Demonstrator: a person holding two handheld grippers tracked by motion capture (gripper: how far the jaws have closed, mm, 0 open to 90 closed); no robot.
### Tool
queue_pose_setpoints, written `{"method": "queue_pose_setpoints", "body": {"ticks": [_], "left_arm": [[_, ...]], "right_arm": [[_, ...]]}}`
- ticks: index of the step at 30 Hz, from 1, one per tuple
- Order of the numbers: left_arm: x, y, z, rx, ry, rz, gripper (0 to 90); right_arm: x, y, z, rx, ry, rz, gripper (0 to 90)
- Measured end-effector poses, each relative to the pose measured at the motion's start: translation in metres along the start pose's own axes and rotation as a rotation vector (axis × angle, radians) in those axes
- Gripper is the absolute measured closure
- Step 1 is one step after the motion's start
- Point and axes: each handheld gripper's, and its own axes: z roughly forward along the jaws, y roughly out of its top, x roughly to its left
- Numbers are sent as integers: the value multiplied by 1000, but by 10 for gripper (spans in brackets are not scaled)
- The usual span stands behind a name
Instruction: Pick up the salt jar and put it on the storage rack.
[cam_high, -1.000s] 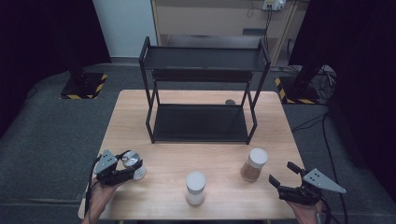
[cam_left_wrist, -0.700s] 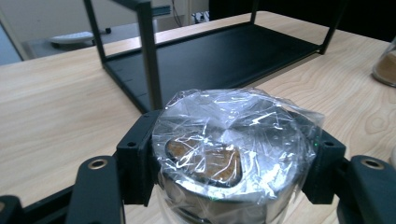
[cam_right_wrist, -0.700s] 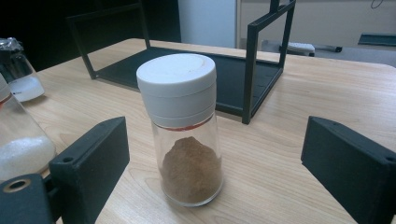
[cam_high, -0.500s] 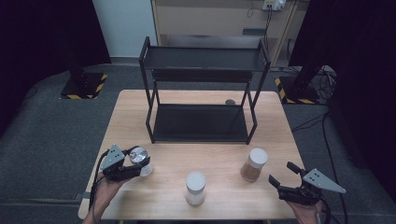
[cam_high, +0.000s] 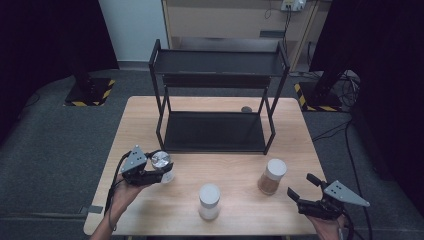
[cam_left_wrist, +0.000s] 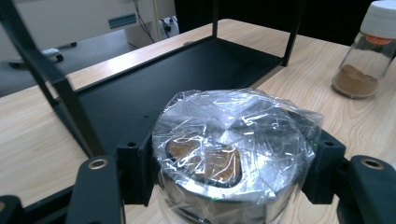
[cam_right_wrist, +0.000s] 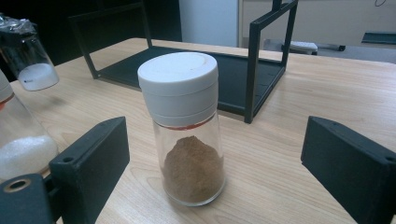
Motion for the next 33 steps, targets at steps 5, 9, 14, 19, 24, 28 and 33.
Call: {"method": "queue_pose_setpoints", "body": {"ticks": [5, 9, 14, 19, 24, 28, 33], "left_arm": [[4, 10, 7, -9, -19, -1, 334], [5, 18, 13, -11, -24, 9, 334], [5, 27, 20, -12, -30, 14, 334], [4, 32, 27, -23, -29, 4, 334], [4, 42, 33, -28, -22, 15, 334], [4, 51, 40, -33, -6, 15, 334], [6, 62, 50, -42, 11, 14, 334]], "right_arm": [[0, 0, 0, 0, 1, 1, 82], [0, 0, 0, 1, 2, 1, 82], [0, 0, 0, 1, 4, 1, 83], [-1, 0, 0, 1, 4, 1, 83], [-1, 0, 0, 1, 6, 1, 84], [-1, 0, 0, 0, 7, 1, 84], [-1, 0, 0, -1, 9, 1, 85]]}}
